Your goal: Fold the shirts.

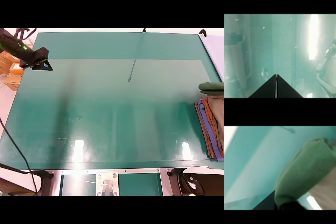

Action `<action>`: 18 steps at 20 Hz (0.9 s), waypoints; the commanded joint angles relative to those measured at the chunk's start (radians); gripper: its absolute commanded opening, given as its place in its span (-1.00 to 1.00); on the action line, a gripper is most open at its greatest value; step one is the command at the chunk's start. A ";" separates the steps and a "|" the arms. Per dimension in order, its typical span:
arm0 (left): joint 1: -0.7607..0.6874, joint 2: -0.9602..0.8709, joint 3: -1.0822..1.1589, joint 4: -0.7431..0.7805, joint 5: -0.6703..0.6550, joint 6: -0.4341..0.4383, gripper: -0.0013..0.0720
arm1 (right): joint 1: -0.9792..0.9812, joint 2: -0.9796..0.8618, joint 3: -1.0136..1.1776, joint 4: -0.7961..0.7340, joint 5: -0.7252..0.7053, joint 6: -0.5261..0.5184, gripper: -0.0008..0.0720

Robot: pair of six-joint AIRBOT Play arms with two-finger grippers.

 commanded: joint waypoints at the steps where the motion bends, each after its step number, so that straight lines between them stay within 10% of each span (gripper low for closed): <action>1: 0.000 0.000 0.001 0.000 -0.014 0.000 -0.89 | -0.038 0.059 -0.030 -0.329 0.109 0.028 -0.94; 14: 0.000 0.000 0.001 -0.010 -0.016 0.001 -0.89 | -0.037 0.140 -0.625 -0.758 0.039 0.090 -0.89; 16: 0.000 0.000 0.001 -0.010 -0.009 0.001 -0.89 | -0.037 0.138 -0.695 -0.759 -0.024 0.090 0.30; 18: 0.000 0.000 0.001 -0.010 -0.008 0.000 -0.89 | -0.037 0.128 -0.694 -0.758 -0.032 0.090 0.61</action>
